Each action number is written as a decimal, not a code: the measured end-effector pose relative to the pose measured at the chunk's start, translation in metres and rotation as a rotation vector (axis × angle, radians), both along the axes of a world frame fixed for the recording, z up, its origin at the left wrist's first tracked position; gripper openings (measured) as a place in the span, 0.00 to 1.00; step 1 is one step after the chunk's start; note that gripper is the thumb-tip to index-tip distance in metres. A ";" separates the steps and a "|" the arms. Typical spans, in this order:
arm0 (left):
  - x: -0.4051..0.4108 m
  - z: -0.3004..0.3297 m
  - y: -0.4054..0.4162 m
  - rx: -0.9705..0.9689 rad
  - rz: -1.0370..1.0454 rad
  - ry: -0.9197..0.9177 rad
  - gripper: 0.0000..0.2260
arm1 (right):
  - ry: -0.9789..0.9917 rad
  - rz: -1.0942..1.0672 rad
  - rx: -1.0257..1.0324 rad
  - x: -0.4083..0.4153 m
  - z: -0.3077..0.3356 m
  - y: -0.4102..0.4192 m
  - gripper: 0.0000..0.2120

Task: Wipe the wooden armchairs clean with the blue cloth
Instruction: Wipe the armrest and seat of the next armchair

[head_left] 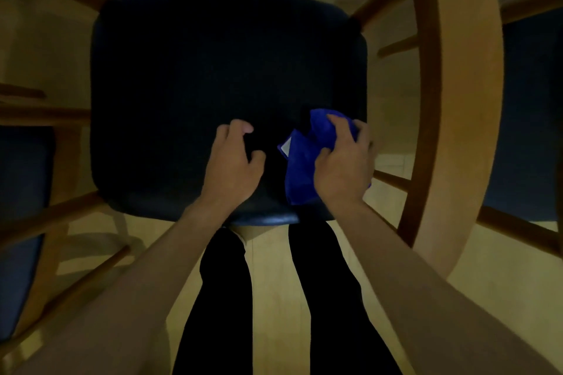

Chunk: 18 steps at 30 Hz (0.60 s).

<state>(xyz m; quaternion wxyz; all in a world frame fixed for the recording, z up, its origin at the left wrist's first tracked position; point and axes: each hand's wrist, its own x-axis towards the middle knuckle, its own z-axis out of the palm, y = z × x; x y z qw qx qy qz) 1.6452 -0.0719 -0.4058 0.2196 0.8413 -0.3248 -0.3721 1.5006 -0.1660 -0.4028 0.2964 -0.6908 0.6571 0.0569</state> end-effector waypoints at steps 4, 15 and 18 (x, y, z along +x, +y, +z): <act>-0.016 0.004 -0.006 -0.057 -0.026 0.008 0.15 | 0.017 -0.184 -0.096 -0.012 -0.001 0.041 0.30; -0.004 0.015 0.035 0.019 -0.066 -0.030 0.17 | -0.089 -0.282 0.479 -0.003 0.012 0.179 0.26; 0.011 0.015 0.051 0.034 -0.098 -0.056 0.16 | -0.153 -0.259 0.390 -0.004 0.023 0.163 0.26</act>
